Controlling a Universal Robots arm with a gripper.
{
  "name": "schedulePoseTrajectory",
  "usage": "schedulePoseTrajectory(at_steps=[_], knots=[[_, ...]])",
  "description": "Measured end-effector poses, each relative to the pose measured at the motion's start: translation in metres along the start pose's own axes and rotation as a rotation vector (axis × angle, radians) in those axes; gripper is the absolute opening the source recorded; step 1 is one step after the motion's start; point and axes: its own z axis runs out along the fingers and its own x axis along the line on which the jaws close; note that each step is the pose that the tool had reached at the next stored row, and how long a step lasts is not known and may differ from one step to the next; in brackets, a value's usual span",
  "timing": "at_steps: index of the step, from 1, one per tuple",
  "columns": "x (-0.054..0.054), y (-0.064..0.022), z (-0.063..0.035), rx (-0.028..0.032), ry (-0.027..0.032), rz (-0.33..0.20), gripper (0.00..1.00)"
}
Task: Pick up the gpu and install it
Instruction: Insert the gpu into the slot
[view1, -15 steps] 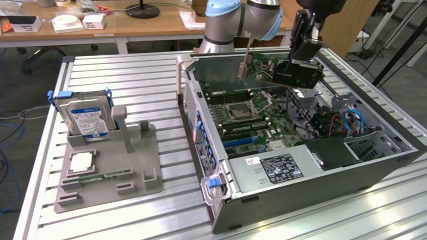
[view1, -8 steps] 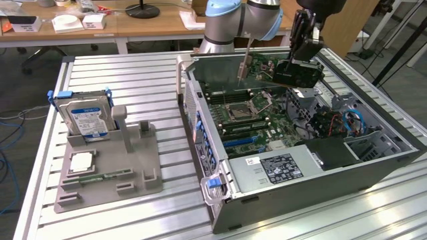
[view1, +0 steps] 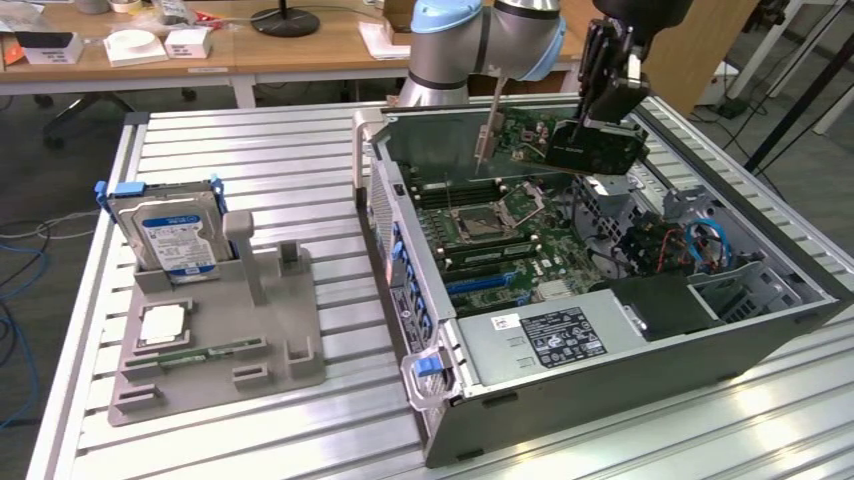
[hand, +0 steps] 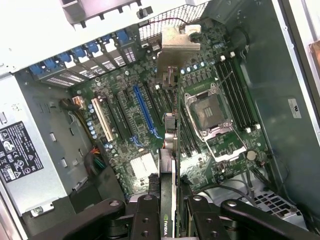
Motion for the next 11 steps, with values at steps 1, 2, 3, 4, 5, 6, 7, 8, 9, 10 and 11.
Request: schedulePoseTrajectory(at_steps=[1, 2, 3, 4, 5, 6, 7, 8, 9, 10, 11], knots=[[0.0000, 0.0000, 0.0000, -0.0001, 0.0001, -0.004, 0.26], [0.0000, 0.0000, 0.0000, -0.0002, 0.0000, -0.009, 0.26], [0.0000, 0.0000, 0.0000, -0.0003, 0.0001, -0.013, 0.26], [0.0000, 0.0000, 0.0000, -0.0004, 0.0001, -0.017, 0.26], [0.0000, 0.0000, 0.0000, -0.0005, 0.0001, -0.021, 0.26], [0.0000, 0.0000, 0.0000, -0.0006, 0.0001, -0.026, 0.26], [0.0000, 0.0000, 0.0000, -0.0008, 0.0001, -0.030, 0.26], [0.0000, 0.0000, 0.0000, -0.0009, 0.0001, -0.033, 0.26], [0.0000, 0.0000, 0.0000, -0.0010, 0.0001, -0.037, 0.26], [0.0000, 0.0000, 0.0000, -0.0011, 0.0001, -0.042, 0.26], [0.0000, 0.0000, 0.0000, -0.0012, 0.0001, -0.046, 0.26]])
